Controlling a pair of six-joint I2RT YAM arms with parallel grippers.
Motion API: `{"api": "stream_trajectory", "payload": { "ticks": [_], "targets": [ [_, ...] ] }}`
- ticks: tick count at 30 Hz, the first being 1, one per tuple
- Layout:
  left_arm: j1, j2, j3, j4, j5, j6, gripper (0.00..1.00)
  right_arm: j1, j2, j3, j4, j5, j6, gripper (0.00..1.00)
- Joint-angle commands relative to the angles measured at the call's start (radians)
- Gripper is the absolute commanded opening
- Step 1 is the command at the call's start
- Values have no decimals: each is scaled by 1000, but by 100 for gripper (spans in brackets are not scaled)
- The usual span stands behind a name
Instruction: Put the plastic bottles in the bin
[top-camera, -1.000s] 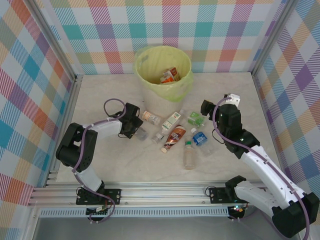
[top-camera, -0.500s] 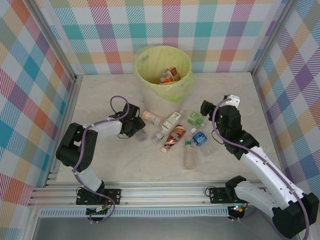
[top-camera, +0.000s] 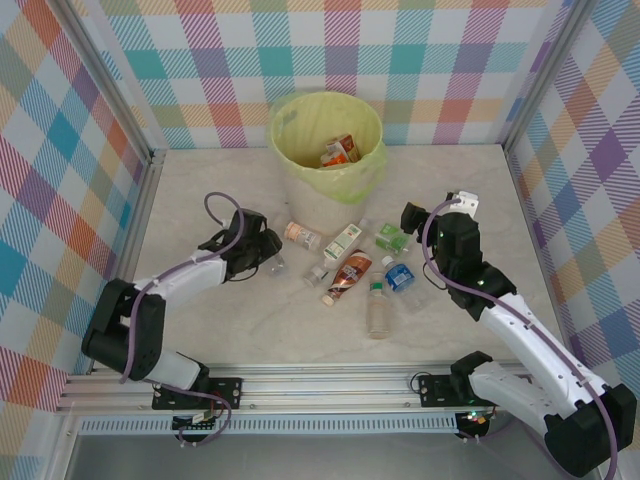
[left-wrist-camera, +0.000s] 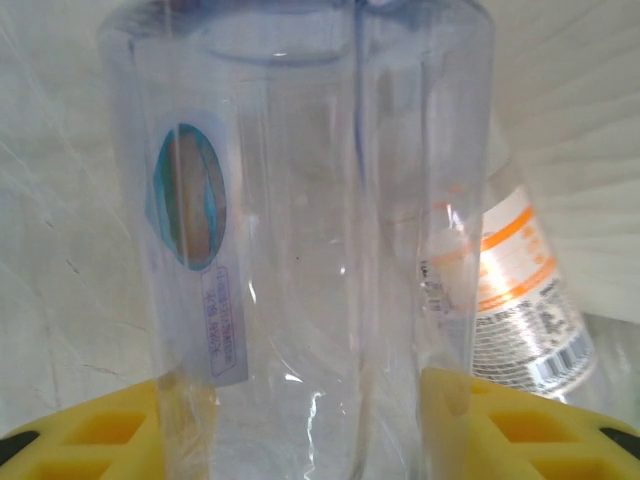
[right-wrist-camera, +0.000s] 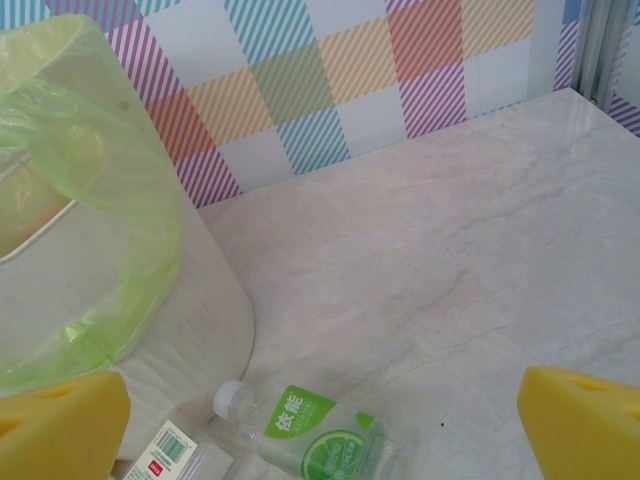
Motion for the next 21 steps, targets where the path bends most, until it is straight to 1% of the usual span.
{"api": "stream_trajectory", "payload": {
  "ticks": [1, 5, 7, 11, 15, 21],
  "targets": [
    [-4, -89, -11, 23, -76, 56, 53, 6, 3, -8, 45, 16, 10, 100],
    [-4, -164, 25, -13, -88, 98, 51, 6, 4, -14, 67, 4, 1, 100],
    [-4, -197, 76, -55, -70, 117, 51, 7, 1, -15, 69, 3, 2, 100],
    [-4, -254, 159, -99, -69, 152, 51, 6, -7, -18, 64, 6, 0, 100],
    [-4, -287, 212, -81, -57, 163, 51, 6, -21, -30, 73, 5, -12, 100],
    [-4, -291, 288, 27, 66, 173, 51, 6, -43, -42, 89, 4, -13, 100]
  ]
}}
